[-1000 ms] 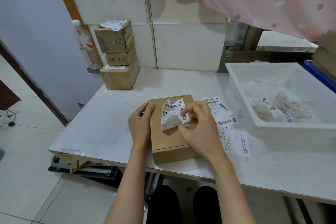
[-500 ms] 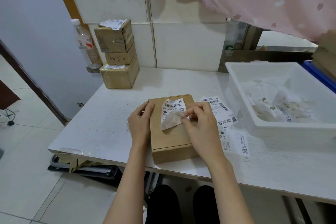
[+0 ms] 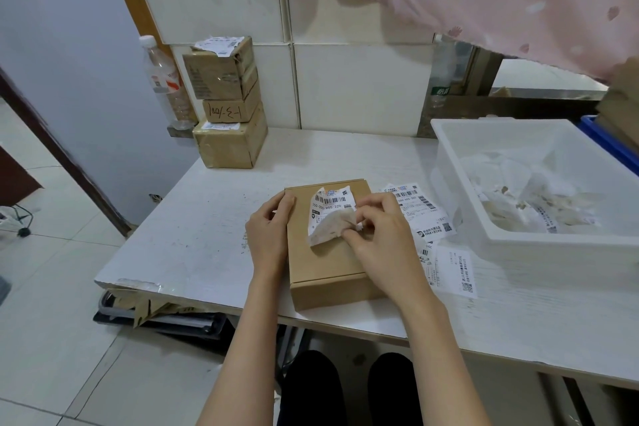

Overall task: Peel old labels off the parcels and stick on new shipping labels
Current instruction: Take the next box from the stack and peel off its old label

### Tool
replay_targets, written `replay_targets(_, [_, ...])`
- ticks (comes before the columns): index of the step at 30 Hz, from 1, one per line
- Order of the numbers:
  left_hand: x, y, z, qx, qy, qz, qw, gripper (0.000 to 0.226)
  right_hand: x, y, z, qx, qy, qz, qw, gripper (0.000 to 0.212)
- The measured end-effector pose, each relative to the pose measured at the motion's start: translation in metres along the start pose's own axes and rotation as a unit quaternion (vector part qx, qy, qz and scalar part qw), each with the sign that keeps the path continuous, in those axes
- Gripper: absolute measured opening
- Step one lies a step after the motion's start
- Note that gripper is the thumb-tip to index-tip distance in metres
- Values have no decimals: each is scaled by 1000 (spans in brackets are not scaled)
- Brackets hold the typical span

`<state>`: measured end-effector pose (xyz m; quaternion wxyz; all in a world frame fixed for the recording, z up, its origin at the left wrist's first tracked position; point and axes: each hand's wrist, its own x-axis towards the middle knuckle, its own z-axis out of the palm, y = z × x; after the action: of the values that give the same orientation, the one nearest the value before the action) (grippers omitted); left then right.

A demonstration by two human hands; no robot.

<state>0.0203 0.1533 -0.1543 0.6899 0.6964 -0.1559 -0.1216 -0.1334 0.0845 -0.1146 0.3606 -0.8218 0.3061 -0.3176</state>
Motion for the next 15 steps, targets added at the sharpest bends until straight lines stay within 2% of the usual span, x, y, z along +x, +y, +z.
replay_targets(4, [-1,0,0,-5,0,-1,1000,17,-2,2,4,-30,21,4,999,18])
replay_targets(9, [1,-1,0,0,4,-4,1000,23,1,2,7,-58,32,39,997,20])
replay_targets(11, [1,-1,0,1,4,-4,1000,24,3,2,6,-37,25,44,998,19])
replay_targets(13, [1,-1,0,1,4,-2,1000,23,2,1,3,15,24,38,999,6])
replay_targets(15, [1,-1,0,1,6,1,1000,23,-1,-1,2,47,18,35,998,14])
